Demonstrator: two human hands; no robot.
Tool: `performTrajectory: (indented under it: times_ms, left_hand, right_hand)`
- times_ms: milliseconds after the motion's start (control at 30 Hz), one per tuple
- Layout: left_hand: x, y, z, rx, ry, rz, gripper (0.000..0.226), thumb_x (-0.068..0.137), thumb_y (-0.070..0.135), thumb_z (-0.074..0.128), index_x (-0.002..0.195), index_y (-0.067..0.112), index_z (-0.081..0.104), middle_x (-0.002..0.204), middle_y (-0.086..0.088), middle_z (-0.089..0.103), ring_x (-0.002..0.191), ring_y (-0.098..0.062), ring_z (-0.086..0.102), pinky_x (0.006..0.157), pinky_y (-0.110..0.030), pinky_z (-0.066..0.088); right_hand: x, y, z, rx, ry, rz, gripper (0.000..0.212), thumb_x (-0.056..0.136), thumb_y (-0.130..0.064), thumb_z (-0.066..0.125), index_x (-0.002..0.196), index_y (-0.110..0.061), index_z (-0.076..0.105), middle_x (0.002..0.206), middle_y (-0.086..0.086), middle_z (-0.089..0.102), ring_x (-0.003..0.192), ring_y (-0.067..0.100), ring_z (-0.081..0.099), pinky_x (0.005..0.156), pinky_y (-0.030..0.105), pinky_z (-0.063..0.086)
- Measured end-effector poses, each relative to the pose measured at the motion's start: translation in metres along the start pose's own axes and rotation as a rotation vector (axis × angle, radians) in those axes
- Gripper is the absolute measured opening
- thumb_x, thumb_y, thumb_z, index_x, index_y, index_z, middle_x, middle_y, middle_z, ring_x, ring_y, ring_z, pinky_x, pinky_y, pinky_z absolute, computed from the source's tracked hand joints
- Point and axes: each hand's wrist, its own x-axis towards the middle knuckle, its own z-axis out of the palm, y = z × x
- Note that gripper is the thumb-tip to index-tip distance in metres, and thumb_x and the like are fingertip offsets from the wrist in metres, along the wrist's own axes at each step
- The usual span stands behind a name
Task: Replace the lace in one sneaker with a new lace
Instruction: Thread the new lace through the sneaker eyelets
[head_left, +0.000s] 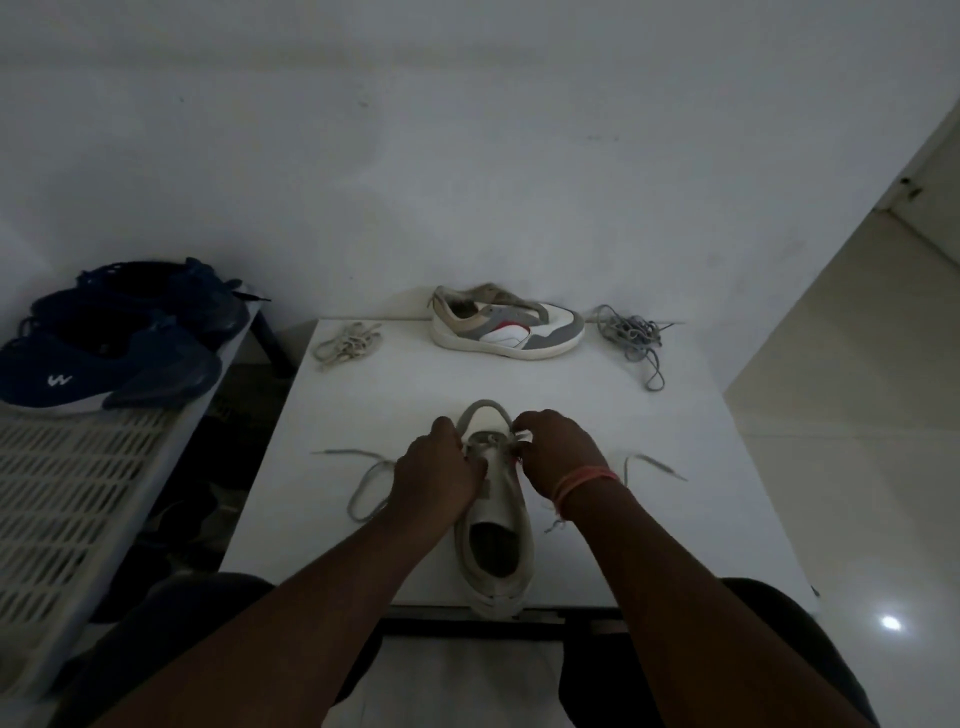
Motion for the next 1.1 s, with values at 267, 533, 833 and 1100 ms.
performTrajectory:
  times_ms: [267, 533, 833, 1100]
  left_hand:
    - [0.019, 0.005, -0.006, 0.094, -0.137, -0.096, 0.026, 0.093, 0.021, 0.056, 0.110, 0.004, 0.063, 0.121, -0.020, 0.065, 0.116, -0.038, 0.060, 0.087, -0.034, 0.047]
    - [0.011, 0.026, -0.023, 0.033, -0.149, 0.006, 0.025, 0.088, 0.027, 0.061, 0.109, 0.013, 0.063, 0.113, -0.010, 0.067, 0.103, -0.029, 0.065, 0.076, -0.030, 0.044]
    - [0.014, 0.029, -0.051, -0.850, -0.670, 0.087, 0.029, 0.093, 0.030, 0.063, 0.112, 0.010, 0.072, 0.089, -0.007, 0.068, 0.091, -0.025, 0.068, 0.097, -0.043, 0.051]
    - [0.030, -0.001, -0.075, -0.553, -0.644, -0.008, 0.036, 0.105, 0.034, 0.051, 0.084, 0.012, 0.071, 0.065, 0.001, 0.054, 0.064, -0.014, 0.051, 0.075, -0.033, 0.044]
  right_hand:
    - [0.018, 0.022, -0.027, 0.046, 0.255, 0.340, 0.019, 0.084, -0.025, 0.059, 0.092, -0.010, 0.069, 0.090, 0.010, 0.069, 0.089, 0.033, 0.067, 0.072, 0.028, 0.045]
    - [0.009, 0.007, -0.062, 0.801, -0.252, 0.253, 0.029, 0.100, -0.029, 0.056, 0.093, -0.004, 0.070, 0.071, 0.004, 0.061, 0.053, 0.012, 0.043, 0.051, 0.024, 0.036]
    - [0.008, -0.016, -0.068, 1.633, -0.191, 0.030, 0.023, 0.098, -0.017, 0.056, 0.119, -0.009, 0.063, 0.076, -0.002, 0.055, 0.051, 0.009, 0.032, 0.046, 0.023, 0.022]
    - [0.026, 0.027, -0.064, 1.529, 0.398, 0.531, 0.005, 0.094, -0.011, 0.061, 0.096, -0.011, 0.066, 0.071, 0.002, 0.059, 0.045, 0.009, 0.039, 0.040, 0.019, 0.031]
